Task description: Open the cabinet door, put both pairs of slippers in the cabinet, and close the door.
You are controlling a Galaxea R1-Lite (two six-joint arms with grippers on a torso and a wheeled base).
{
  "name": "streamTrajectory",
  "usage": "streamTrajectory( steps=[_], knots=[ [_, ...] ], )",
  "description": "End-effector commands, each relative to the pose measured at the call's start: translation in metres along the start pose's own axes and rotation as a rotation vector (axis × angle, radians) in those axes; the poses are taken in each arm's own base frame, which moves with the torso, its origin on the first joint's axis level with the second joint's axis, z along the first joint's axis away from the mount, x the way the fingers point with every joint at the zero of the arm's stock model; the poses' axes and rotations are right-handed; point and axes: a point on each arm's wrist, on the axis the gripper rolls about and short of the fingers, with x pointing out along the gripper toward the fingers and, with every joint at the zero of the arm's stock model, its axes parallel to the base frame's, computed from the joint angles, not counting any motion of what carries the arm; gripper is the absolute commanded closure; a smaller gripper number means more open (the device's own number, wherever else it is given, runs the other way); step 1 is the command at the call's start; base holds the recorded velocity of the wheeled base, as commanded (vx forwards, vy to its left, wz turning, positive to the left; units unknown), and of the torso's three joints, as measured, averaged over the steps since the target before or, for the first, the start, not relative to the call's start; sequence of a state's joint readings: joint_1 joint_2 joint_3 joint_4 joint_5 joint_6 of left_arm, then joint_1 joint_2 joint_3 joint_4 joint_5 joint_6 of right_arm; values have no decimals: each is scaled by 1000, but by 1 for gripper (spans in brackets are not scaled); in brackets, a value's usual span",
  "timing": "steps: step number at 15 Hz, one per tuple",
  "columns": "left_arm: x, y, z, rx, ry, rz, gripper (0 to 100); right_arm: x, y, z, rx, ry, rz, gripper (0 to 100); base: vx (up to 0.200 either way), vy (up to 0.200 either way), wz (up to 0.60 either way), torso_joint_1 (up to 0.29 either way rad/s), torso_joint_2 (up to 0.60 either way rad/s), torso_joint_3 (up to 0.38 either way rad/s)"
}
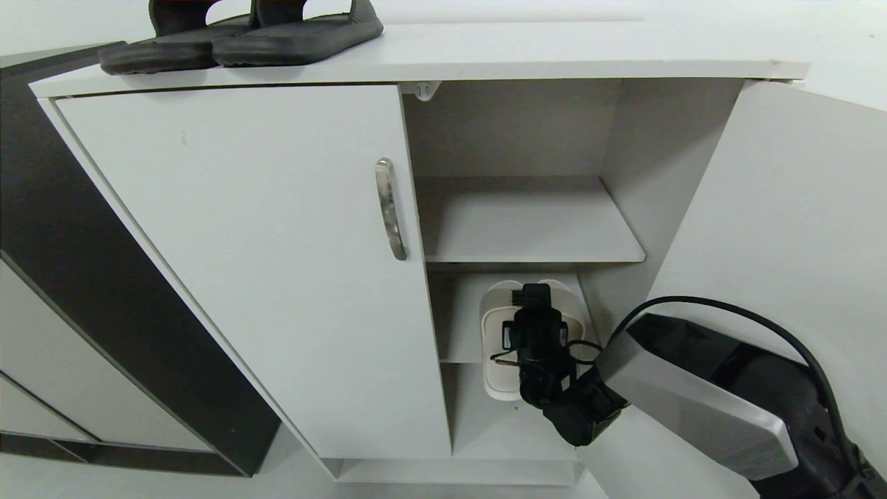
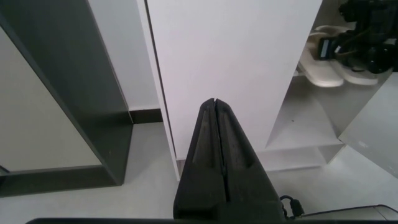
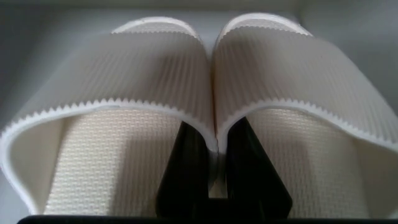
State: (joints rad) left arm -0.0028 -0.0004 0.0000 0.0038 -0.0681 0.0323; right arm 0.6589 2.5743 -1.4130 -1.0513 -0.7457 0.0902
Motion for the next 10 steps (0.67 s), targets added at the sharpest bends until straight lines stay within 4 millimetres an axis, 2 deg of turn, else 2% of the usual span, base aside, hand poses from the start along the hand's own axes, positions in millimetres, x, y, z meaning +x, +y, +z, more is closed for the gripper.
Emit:
streamTrajectory(
  steps=[1, 4, 6, 10],
  knots=[
    [0, 0, 0, 0, 0, 0, 100, 19, 2, -1, 12, -11, -21, 100, 0, 0, 0, 0, 0, 0],
    [0, 0, 0, 0, 0, 2, 100, 27, 8, 9, 9, -6, -25, 100, 0, 0, 0, 0, 0, 0],
    [0, 0, 0, -2, 1, 2, 100, 30, 10, 8, 11, -7, -14, 100, 0, 0, 0, 0, 0, 0],
    [0, 0, 0, -2, 0, 2, 100, 39, 4, 9, 16, -12, -25, 100, 0, 0, 0, 0, 0, 0]
  ],
)
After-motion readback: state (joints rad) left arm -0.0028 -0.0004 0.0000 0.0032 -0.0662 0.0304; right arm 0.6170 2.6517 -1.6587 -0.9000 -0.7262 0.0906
